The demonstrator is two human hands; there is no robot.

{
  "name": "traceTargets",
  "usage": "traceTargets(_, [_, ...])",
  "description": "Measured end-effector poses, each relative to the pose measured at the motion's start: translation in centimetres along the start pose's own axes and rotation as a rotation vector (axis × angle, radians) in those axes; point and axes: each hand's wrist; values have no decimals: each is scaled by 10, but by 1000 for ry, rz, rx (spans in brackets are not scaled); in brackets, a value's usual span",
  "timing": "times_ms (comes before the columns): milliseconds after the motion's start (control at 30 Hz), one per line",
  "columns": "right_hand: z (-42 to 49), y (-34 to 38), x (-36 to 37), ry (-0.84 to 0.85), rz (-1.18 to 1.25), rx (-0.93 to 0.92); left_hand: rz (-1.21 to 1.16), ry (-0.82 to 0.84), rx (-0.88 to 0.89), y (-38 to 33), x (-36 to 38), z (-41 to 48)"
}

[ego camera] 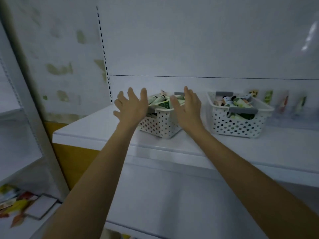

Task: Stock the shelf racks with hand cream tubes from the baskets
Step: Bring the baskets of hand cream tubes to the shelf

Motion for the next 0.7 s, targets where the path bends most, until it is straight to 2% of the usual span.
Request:
traceTargets(67, [-14, 9, 6, 86, 41, -55, -104, 65, -36, 7, 3, 12])
traceTargets(167, [-21, 6, 9, 128, -85, -114, -211, 81, 31, 9, 12, 6])
traceTargets(367, [-18, -32, -24, -129, -309, -197, -190, 13, 263, 4, 27, -12])
traceTargets(500, [-21, -41, -35, -126, -577, -241, -75, 31, 419, -9, 44, -5])
traceTargets(700, [-12, -58, -38, -149, -790, -290, -54, 96, 447, -13, 62, 14])
Point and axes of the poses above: each hand's wrist, its own z-axis towards the middle knuckle, its own x-axis out of the palm, y = z × x, and after that the axes turned 2 degrees about -y, right-handed
